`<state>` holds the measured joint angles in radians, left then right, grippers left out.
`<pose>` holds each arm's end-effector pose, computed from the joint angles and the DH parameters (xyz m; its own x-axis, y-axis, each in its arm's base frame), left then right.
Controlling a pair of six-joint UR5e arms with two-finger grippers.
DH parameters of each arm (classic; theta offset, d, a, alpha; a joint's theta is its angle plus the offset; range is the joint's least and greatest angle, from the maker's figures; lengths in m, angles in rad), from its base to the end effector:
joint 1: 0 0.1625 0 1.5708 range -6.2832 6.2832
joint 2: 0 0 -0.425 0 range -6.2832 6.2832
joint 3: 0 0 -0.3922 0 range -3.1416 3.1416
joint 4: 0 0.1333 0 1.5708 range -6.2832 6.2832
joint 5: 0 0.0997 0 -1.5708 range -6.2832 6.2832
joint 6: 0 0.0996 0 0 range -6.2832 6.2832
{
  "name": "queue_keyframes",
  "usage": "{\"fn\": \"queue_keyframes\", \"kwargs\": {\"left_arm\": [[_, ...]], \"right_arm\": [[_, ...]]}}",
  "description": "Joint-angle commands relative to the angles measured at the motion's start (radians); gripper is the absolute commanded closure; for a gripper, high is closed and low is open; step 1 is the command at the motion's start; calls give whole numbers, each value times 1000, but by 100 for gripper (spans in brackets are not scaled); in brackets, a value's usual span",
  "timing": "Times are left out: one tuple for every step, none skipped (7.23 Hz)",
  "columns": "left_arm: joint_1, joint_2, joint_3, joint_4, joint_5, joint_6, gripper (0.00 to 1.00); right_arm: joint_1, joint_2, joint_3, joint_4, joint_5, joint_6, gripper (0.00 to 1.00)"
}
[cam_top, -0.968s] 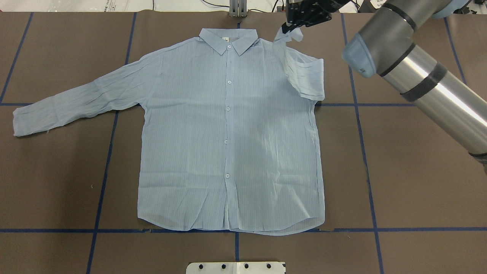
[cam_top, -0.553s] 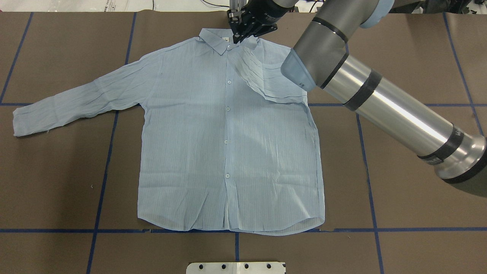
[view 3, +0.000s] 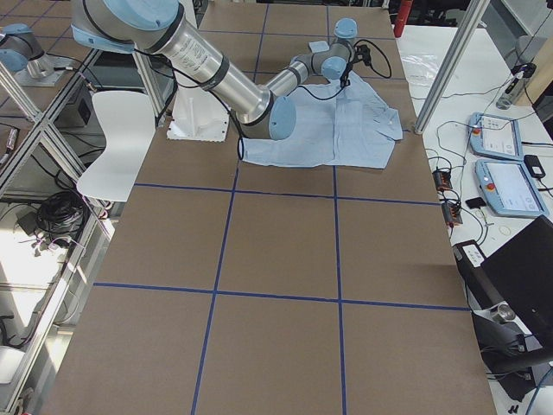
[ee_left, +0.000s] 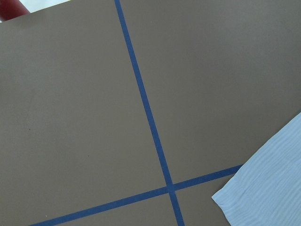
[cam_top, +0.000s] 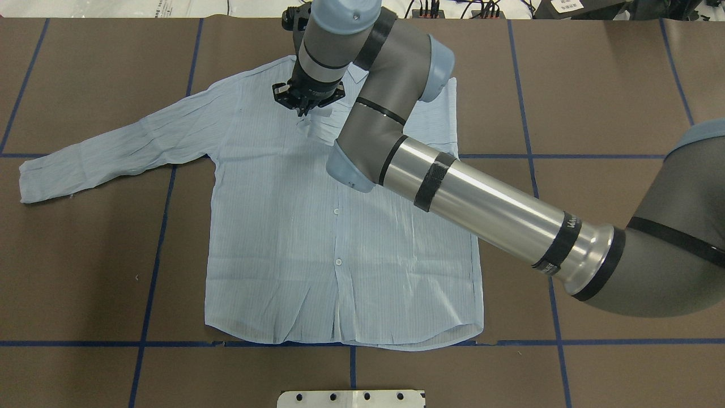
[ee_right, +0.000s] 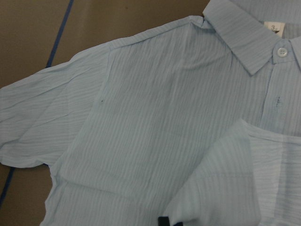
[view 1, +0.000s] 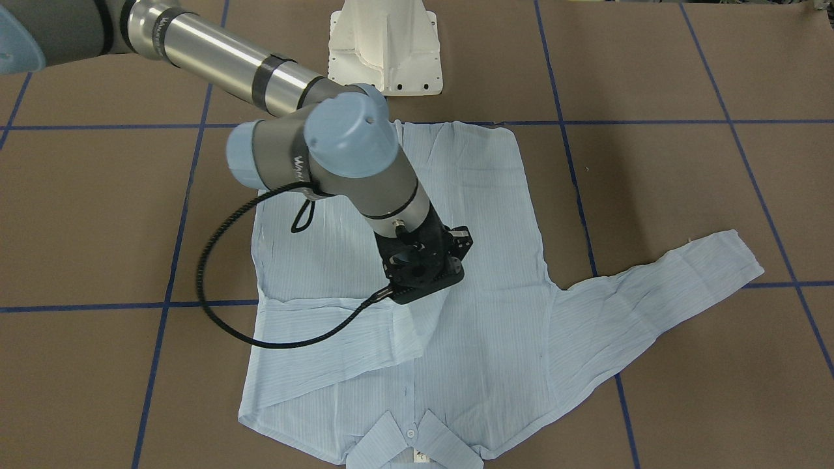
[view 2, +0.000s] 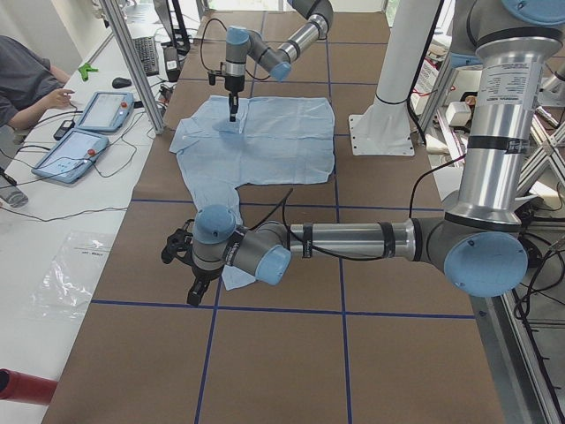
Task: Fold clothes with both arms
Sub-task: 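Carry the sleeve cuff with the right gripper across the shirt chest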
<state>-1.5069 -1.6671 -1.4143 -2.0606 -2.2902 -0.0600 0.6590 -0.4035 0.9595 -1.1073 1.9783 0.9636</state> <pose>-0.0321 -0.5574 0.6357 0.7353 0.2669 -0.6230 -0.0140 0.9249 0.3798 -0.6178 -0.5972 0.0853 0.5086 -0.2687 0.8180 -0.0062 0.9489 0.3156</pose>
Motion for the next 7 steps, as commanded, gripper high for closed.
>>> {"fn": "queue_keyframes", "kwargs": {"left_arm": [[1, -41, 66, -6, 0, 0, 0], [1, -60, 125, -63, -2, -1, 0], [1, -68, 159, -97, 0, -4, 0], [1, -72, 164, -98, 0, -24, 0], [10, -74, 153, -107, 6, -134, 0], [45, -60, 152, -187, 40, -270, 1], [94, -30, 150, -308, 82, -431, 1]], "right_arm": [[-118, 63, -65, 33, -219, -19, 0], [-146, 66, -65, 49, -270, -19, 0], [-148, 66, -65, 50, -272, -17, 0], [-147, 58, -59, 47, -271, -7, 0], [-144, 40, -17, 26, -271, 27, 0], [-133, 4, 84, -125, -268, 26, 0], [-104, -12, 169, -272, -239, 17, 0]]}}
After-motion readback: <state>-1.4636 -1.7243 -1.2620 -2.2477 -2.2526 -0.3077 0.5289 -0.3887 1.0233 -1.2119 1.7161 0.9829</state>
